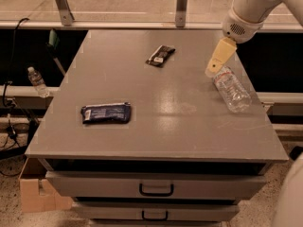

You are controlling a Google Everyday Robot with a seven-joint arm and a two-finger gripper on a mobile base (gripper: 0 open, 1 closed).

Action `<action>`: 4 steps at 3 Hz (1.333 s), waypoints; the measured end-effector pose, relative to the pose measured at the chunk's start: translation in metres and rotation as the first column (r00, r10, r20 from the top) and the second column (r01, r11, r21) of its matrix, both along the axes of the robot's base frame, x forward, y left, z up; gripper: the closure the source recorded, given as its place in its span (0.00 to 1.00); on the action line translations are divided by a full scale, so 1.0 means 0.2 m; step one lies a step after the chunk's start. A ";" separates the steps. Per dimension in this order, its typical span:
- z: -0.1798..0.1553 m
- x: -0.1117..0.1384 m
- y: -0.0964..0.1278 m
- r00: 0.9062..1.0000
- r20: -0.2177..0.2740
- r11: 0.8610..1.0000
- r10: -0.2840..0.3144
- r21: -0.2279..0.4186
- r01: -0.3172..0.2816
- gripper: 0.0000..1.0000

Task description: Place water bottle upright

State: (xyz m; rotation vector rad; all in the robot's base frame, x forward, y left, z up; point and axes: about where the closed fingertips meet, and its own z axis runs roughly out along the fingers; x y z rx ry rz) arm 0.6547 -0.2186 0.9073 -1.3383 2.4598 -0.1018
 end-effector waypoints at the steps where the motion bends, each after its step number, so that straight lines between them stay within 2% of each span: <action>1: -0.13 0.05 -0.06 0.992 -0.043 0.993 -0.118 -0.007 0.118 0.00; 2: -0.22 0.04 -0.08 0.976 -0.090 0.980 -0.201 -0.002 0.201 0.00; 3: -0.30 0.02 -0.11 0.955 -0.134 0.963 -0.265 0.009 0.269 0.00; 4: -0.37 0.00 -0.10 0.938 -0.184 0.952 -0.293 0.038 0.304 0.16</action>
Offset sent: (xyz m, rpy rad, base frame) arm -0.0002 -0.0223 -0.0610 0.0221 0.1456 -0.3044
